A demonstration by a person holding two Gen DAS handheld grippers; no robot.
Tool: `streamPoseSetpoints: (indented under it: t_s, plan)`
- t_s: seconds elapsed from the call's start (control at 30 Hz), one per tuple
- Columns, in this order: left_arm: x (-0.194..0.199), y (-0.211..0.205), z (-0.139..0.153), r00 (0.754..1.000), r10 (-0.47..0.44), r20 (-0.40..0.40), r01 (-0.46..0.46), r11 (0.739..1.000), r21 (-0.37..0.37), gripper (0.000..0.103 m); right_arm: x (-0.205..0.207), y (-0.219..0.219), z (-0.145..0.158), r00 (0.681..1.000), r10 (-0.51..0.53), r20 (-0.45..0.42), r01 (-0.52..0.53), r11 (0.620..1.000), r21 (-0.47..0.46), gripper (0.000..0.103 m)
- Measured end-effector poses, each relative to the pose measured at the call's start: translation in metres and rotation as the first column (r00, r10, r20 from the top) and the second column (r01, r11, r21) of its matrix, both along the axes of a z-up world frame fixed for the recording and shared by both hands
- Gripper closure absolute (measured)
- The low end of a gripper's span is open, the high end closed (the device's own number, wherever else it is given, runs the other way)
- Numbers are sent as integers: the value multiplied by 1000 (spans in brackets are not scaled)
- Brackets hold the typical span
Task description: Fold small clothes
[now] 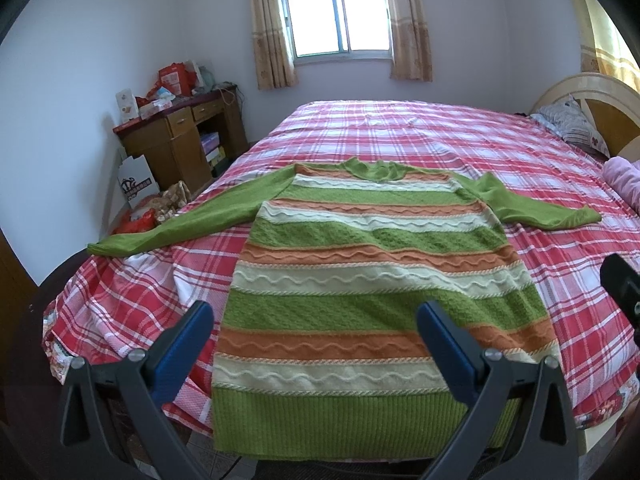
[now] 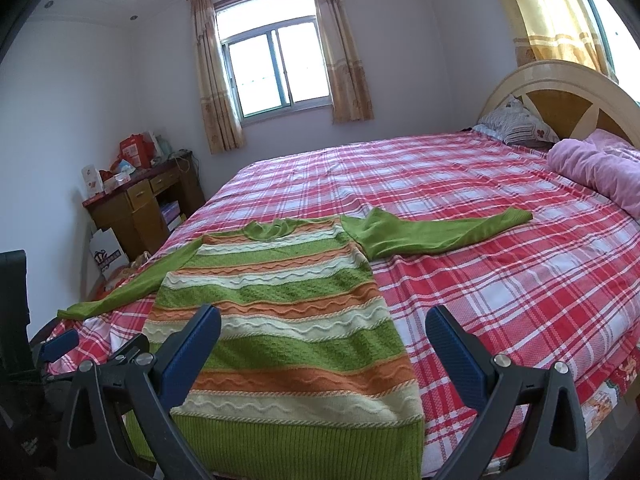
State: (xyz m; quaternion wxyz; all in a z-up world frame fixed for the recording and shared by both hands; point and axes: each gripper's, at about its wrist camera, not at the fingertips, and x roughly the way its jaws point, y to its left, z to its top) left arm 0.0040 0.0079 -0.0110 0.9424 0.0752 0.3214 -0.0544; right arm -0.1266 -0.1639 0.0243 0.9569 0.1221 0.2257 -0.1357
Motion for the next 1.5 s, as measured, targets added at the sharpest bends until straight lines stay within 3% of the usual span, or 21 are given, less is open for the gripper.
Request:
streamPoseSetpoints:
  t_s: [0.47,0.63,0.77,0.8,0.97,1.07,1.23,1.37,1.5]
  plan:
    - [45,-12,-19,999,17,-32,-16,999,30,0,62,-20,-5,999,15,-46,-13,999,30,1]
    - [74,-19,-21,999,-2,-42,2,1000,10,0,97,-35,-11,997,5,-79,-2,999,38,1]
    - [100,-22,-24,998,-37,-58,36,999,-16,0,124,-63,-25,993,-10,-118,22,995,95,2]
    - [109,-23,-26,998,-35,-61,34,999,-8,0,130,-75,-28,992,-24,-121,37,993,109,4]
    - [146,-20,-32,997,8,-80,-7,1000,5,0,150,-156,-41,984,-102,-144,130,971,200,55]
    - [168,-13,-38,995,47,-93,-49,999,-16,0,147,-227,-47,954,-251,-162,286,924,253,56]
    - [203,-1,-59,982,141,-122,-144,989,-18,0,143,-339,-47,867,-458,-195,496,832,250,56]
    - [215,1,-77,977,160,-139,-167,985,-44,0,160,-393,-55,839,-479,-257,541,782,308,56]
    - [216,-2,-95,977,166,-133,-171,985,-24,0,194,-410,-71,824,-463,-327,552,788,274,56]
